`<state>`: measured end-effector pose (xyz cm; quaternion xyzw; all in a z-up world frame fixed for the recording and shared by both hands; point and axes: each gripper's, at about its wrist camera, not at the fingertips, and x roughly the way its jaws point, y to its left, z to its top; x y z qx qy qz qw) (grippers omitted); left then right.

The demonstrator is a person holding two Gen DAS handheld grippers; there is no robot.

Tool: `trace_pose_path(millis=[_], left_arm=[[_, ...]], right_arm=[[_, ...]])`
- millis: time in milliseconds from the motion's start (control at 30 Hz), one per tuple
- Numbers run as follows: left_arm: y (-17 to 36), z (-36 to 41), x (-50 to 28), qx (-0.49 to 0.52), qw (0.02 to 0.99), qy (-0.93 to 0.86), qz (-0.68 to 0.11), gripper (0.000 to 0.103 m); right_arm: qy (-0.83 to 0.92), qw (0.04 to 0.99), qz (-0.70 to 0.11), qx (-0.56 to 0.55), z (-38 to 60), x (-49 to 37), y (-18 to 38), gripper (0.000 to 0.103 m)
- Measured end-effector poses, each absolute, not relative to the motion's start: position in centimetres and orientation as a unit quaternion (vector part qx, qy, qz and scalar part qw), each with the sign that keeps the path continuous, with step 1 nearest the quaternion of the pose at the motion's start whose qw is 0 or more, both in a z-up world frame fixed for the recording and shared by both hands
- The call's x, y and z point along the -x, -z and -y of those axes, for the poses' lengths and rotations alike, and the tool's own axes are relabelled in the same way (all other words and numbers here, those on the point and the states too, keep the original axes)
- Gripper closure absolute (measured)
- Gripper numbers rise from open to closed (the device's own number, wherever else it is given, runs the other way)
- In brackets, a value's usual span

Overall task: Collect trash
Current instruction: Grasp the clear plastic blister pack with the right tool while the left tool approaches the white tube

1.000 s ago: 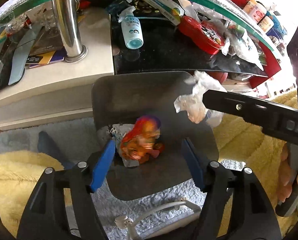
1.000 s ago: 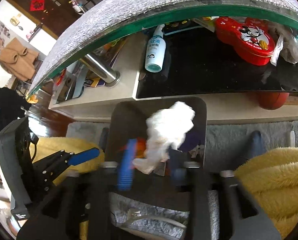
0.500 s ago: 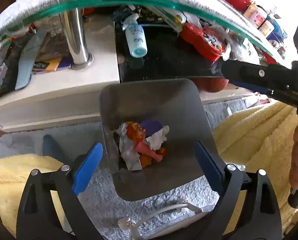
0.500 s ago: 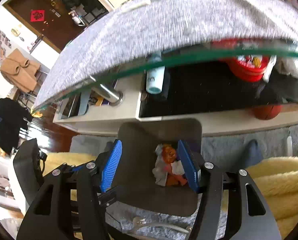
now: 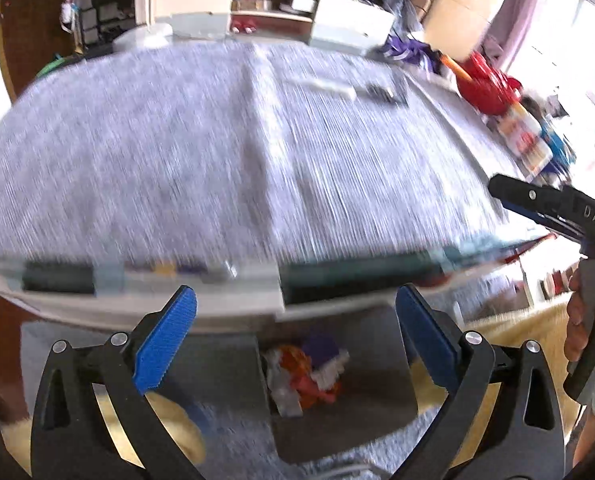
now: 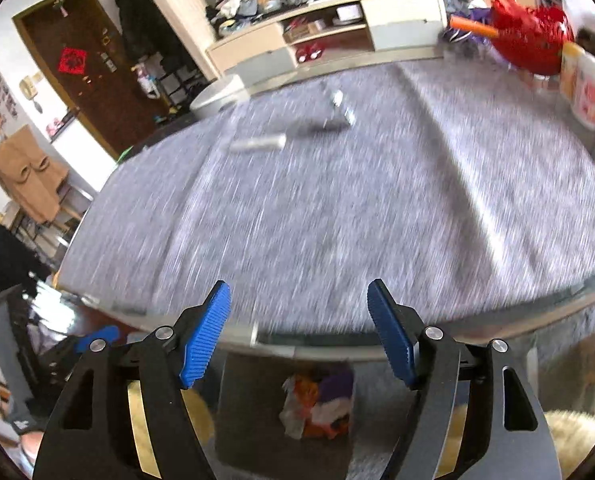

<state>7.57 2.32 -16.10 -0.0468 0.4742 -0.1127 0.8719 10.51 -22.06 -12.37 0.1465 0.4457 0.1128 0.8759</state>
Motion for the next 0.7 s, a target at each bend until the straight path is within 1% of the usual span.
trace_pose_path(millis=[100, 233, 500, 700], left_arm=[[14.2, -2.5, -10.4, 0.054, 0.878, 0.107, -0.463, 0.008], [13.2, -1.7, -13.8, 0.051, 0.881, 0.109, -0.458, 0.008], [13.4, 0.4, -20.4, 0.043, 0.876, 0.121, -0.465, 0.008], [14.4, 1.9, -24.5, 0.038, 0.873, 0.127, -0.470, 0.008]], right_arm=[[-0.100, 0.882, -0.439, -0.142, 22.7, -13.8, 11.8, 0.031], [-0.095, 0.880, -0.443, -0.142, 22.9, -18.6, 11.9, 0.031], [-0.081, 0.879, -0.451, -0.133, 22.8, -25.7, 13.5, 0.032], [-0.081, 0.879, -0.453, -0.122, 22.1, -28.4, 14.3, 0.033]])
